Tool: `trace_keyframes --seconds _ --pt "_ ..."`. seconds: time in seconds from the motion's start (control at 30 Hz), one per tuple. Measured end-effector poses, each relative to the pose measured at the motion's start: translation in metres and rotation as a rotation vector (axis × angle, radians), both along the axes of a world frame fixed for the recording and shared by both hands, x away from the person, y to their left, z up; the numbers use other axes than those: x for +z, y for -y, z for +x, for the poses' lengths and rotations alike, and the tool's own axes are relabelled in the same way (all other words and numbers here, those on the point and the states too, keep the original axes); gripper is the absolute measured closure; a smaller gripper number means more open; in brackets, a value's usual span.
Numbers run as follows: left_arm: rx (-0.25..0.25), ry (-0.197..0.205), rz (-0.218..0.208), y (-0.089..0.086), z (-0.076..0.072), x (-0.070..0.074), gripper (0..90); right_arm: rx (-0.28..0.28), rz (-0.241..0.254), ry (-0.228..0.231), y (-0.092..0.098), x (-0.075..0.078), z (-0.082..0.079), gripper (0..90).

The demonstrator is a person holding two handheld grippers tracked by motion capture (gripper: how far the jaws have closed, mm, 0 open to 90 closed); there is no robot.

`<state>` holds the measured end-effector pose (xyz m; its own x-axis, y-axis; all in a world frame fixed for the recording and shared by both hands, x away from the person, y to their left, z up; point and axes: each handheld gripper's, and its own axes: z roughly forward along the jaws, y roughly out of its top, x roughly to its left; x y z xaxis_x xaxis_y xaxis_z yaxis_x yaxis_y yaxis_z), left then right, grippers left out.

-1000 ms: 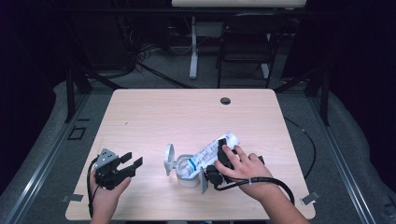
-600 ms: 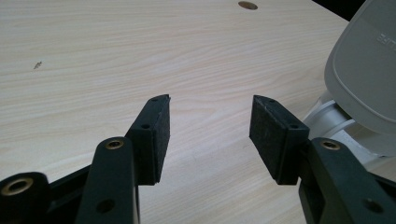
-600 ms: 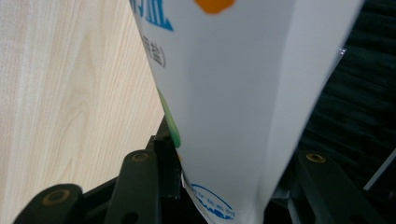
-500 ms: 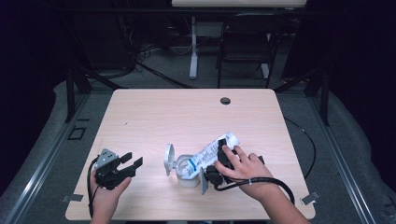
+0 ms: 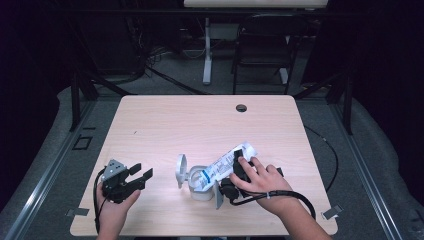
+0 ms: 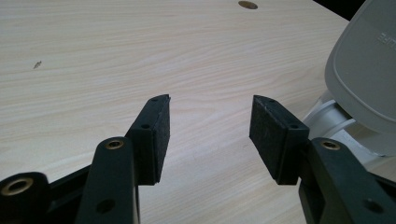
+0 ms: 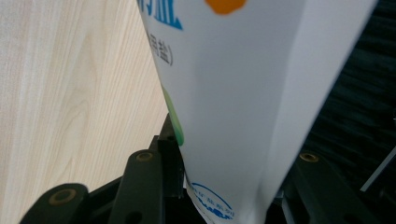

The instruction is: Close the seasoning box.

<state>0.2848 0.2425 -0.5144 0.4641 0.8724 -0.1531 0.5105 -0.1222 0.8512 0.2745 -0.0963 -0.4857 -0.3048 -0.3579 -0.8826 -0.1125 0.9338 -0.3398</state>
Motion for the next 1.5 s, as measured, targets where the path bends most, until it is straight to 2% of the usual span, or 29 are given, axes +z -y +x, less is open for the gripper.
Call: trace_keyframes --seconds 1.5 --pt "0.001 0.002 0.000 0.0000 0.0000 -0.0001 48.5 0.009 -0.026 0.008 -0.0034 0.0039 -0.0018 73.8"
